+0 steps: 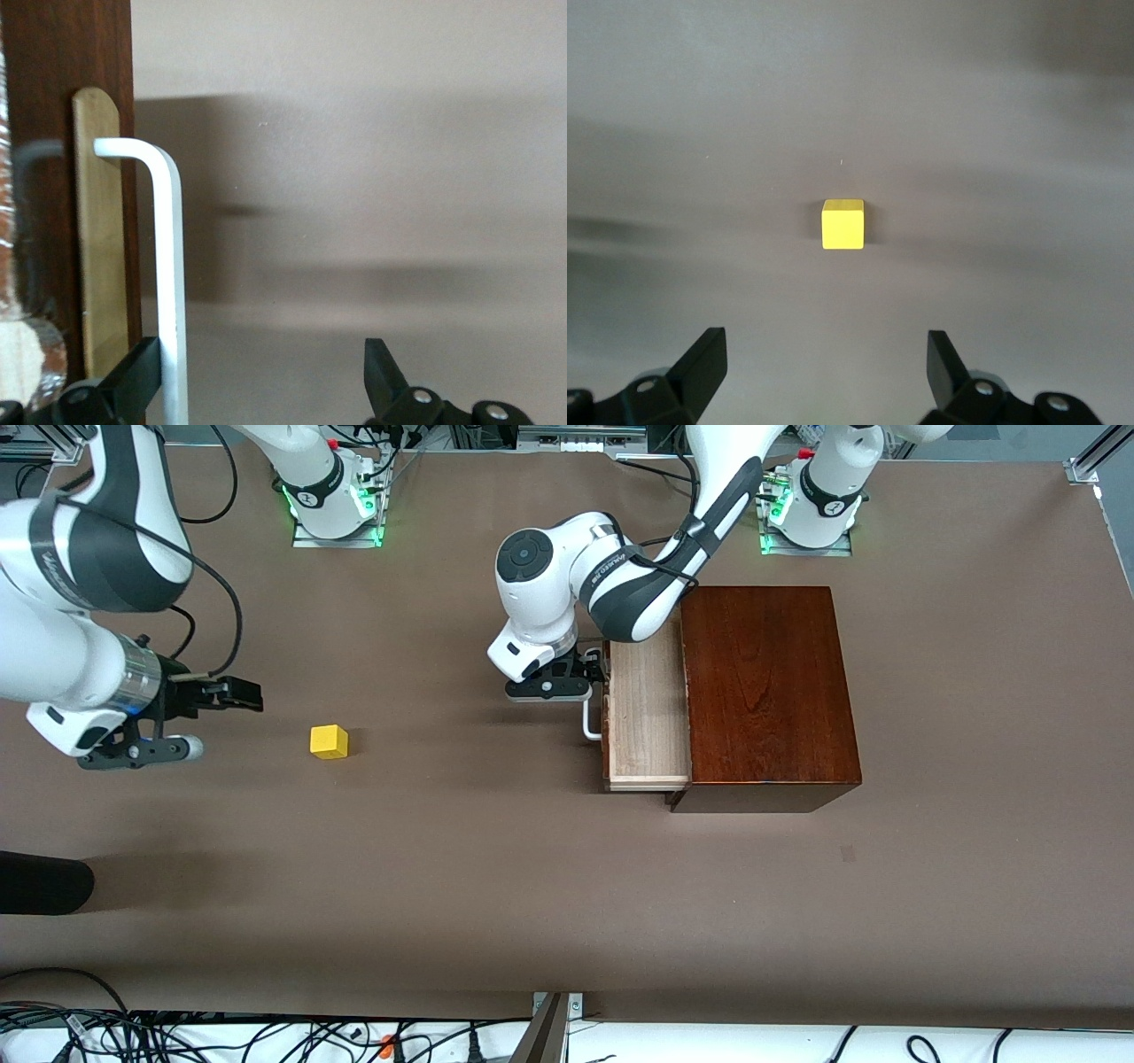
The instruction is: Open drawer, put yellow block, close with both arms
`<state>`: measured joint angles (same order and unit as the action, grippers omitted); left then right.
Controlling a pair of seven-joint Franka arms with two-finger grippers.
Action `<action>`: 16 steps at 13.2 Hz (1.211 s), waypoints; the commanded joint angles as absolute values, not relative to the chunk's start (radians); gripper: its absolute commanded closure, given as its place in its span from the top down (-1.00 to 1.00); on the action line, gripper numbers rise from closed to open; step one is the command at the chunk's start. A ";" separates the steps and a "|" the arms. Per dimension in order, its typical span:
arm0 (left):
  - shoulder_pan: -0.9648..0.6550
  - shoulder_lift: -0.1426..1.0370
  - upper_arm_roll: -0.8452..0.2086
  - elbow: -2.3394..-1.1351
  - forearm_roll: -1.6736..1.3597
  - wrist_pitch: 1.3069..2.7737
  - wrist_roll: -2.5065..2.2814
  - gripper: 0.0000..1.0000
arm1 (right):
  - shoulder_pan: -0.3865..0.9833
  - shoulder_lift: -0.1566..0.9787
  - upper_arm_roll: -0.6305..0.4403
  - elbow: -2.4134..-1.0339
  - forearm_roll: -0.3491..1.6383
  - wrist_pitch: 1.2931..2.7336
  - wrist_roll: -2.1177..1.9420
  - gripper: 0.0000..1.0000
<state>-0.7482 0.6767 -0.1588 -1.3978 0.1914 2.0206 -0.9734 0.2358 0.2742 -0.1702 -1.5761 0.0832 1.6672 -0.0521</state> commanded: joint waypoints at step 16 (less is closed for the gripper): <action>-0.172 0.302 -0.149 -1.262 0.068 1.351 -0.165 1.00 | 0.287 0.396 -0.143 -1.982 0.107 2.324 -0.049 1.00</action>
<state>-0.2528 0.3430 -0.1433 -1.2425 0.0961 1.3628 -0.2673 0.2904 0.3998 -0.1435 -1.9628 0.0867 2.3100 -0.0436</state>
